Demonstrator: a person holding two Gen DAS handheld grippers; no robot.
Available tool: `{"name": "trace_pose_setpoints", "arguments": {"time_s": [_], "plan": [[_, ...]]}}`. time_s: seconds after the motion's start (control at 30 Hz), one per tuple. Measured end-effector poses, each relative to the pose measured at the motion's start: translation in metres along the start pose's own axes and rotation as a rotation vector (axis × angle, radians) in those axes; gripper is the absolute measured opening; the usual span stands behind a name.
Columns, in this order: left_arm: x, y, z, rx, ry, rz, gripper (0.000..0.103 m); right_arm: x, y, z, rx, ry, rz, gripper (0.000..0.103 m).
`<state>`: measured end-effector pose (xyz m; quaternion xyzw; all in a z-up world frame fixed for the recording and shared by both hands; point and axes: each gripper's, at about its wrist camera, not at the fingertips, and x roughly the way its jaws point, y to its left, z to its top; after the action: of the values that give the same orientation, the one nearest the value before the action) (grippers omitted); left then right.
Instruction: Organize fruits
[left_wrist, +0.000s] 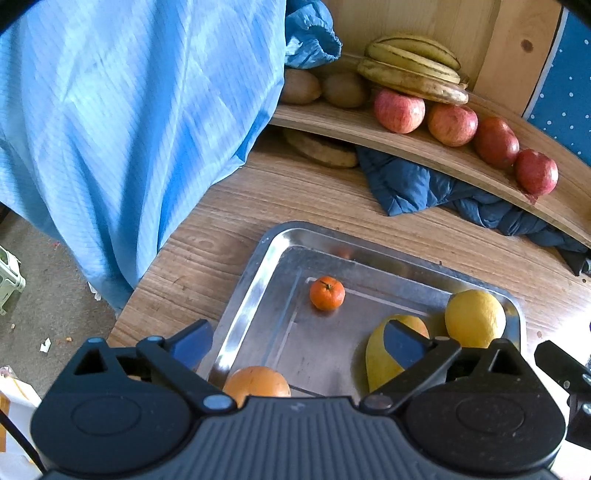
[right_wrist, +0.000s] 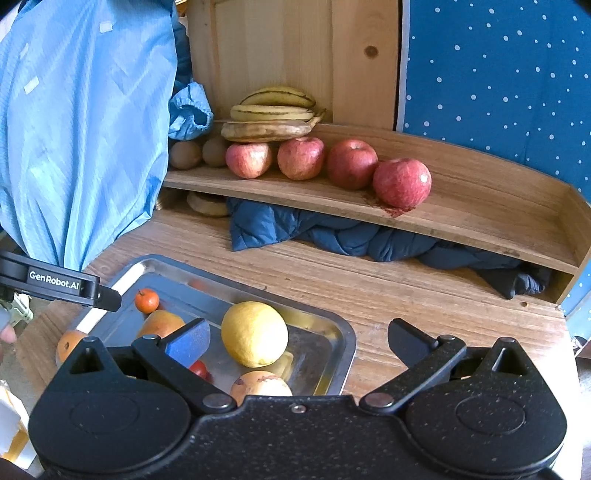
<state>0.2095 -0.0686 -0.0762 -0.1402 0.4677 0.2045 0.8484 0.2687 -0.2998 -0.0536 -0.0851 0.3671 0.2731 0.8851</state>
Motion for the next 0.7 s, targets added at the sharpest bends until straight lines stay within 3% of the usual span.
{"name": "trace_pose_setpoints", "arguments": {"time_s": [0.7], "plan": [[-0.006,0.0098,0.0065,0.016,-0.058,-0.018,0.102,-0.0031,0.0029,0.0053,0.055,-0.039,-0.025,0.102]]}}
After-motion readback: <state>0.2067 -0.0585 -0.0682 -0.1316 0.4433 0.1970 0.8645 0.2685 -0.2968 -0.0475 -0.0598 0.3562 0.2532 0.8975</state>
